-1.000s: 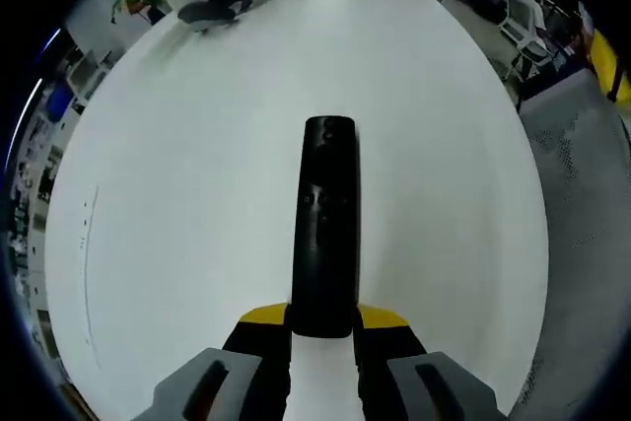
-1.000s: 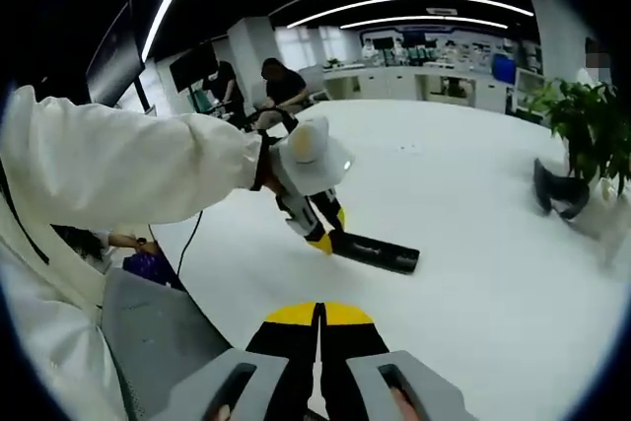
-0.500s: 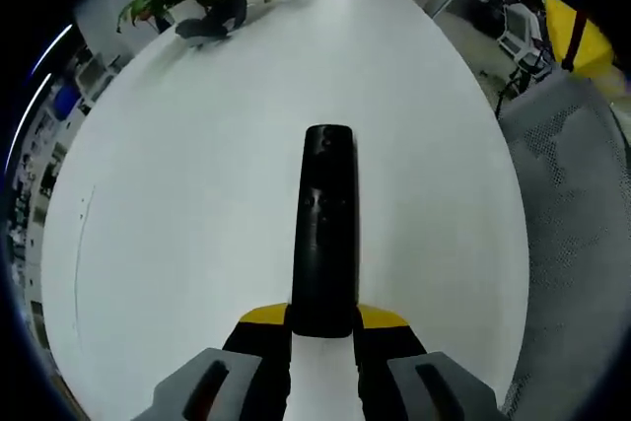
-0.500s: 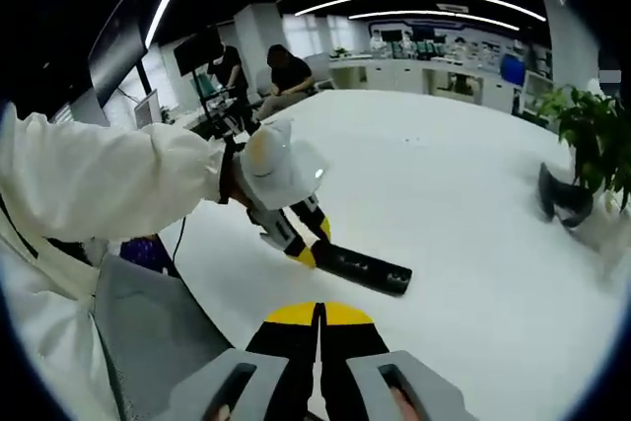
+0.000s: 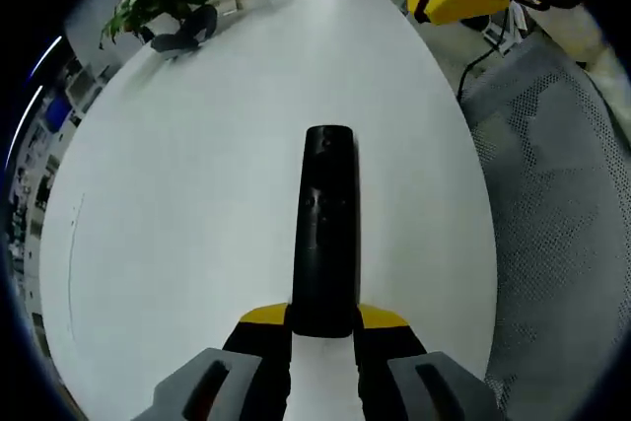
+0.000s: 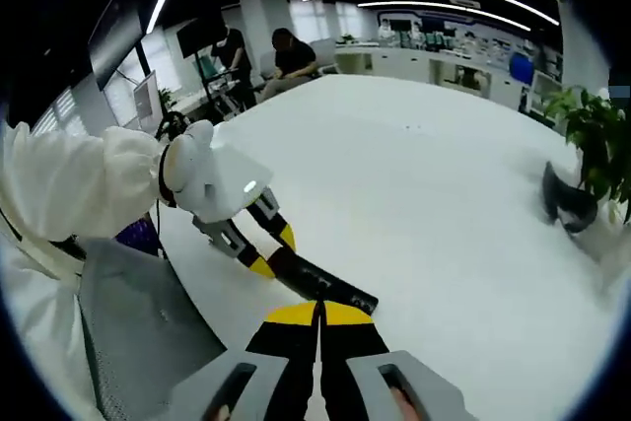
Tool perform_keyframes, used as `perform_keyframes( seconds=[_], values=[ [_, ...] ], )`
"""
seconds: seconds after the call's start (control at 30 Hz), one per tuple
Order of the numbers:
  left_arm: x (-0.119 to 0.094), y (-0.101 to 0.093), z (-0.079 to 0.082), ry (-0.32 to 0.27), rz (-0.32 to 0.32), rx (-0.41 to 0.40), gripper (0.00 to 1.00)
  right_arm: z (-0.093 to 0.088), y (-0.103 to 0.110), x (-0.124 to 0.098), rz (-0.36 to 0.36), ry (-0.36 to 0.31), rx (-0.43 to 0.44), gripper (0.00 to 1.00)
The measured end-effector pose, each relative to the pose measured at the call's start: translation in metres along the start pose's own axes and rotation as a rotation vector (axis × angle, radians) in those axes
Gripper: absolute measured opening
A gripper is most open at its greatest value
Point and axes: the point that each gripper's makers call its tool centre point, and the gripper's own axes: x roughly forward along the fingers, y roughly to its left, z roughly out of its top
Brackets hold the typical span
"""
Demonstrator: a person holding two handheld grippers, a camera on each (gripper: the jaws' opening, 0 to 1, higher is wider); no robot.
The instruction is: Press the specified remote control buttons in sequence, fully releasing each button before pressing the next.
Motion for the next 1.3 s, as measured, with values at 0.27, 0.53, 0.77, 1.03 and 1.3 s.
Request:
perform_keyframes(
  seconds=[0.27,0.53,0.77,1.03,1.3],
  values=[
    [-0.002,-0.020,-0.007,0.039,-0.013,0.015,0.22,-0.013,0.000,0.013,0.031,0.053,-0.015,0.00],
    [-0.004,-0.031,-0.010,0.061,-0.015,0.024,0.22,-0.037,0.001,0.031,0.078,0.154,-0.070,0.00],
    [-0.004,-0.032,-0.011,0.052,-0.012,0.019,0.22,-0.059,-0.005,0.047,0.083,0.230,-0.106,0.00],
    [-0.004,-0.032,-0.010,0.049,-0.010,0.014,0.22,-0.065,-0.004,0.058,0.102,0.259,-0.087,0.00],
    [-0.004,-0.032,-0.010,0.056,-0.008,0.018,0.22,-0.073,-0.009,0.060,0.084,0.302,-0.127,0.00]
  ],
)
